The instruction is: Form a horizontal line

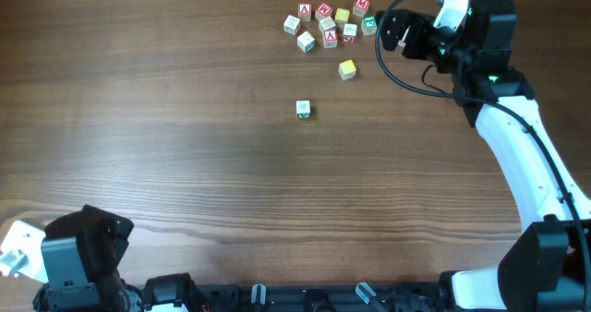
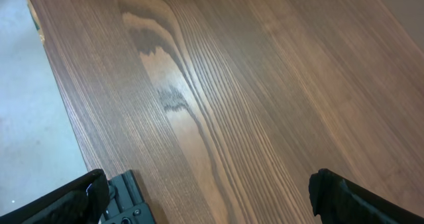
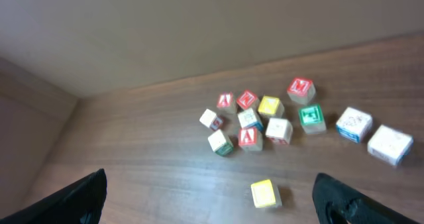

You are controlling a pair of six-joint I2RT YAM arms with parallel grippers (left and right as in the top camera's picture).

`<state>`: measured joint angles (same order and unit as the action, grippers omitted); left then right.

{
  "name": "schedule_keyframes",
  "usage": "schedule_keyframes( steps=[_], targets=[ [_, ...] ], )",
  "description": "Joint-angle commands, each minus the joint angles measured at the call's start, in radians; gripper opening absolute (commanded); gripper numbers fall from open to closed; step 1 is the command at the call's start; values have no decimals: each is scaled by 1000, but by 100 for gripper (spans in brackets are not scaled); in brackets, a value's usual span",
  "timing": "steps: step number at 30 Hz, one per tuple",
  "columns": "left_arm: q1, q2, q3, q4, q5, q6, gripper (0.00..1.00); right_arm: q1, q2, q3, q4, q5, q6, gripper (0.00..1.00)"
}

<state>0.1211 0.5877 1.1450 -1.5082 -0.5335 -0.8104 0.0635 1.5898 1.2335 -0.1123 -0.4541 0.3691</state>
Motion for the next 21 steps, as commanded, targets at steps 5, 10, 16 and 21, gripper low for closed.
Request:
schedule_keyframes(
  steps=[5,10,16,21],
  targets=[
    [8,-7,-3,1,-6,-13,100,156,217,241,-126,231,-143,99],
    [8,-7,-3,1,-6,-13,100,200,478,286,-71,366,-211,100],
    [8,-7,-3,1,-6,-13,100,222,629,286,-72,368,-307,99],
    [8,-7,-3,1,-6,-13,100,224,638,285,-121,383,-317,71]
  ],
)
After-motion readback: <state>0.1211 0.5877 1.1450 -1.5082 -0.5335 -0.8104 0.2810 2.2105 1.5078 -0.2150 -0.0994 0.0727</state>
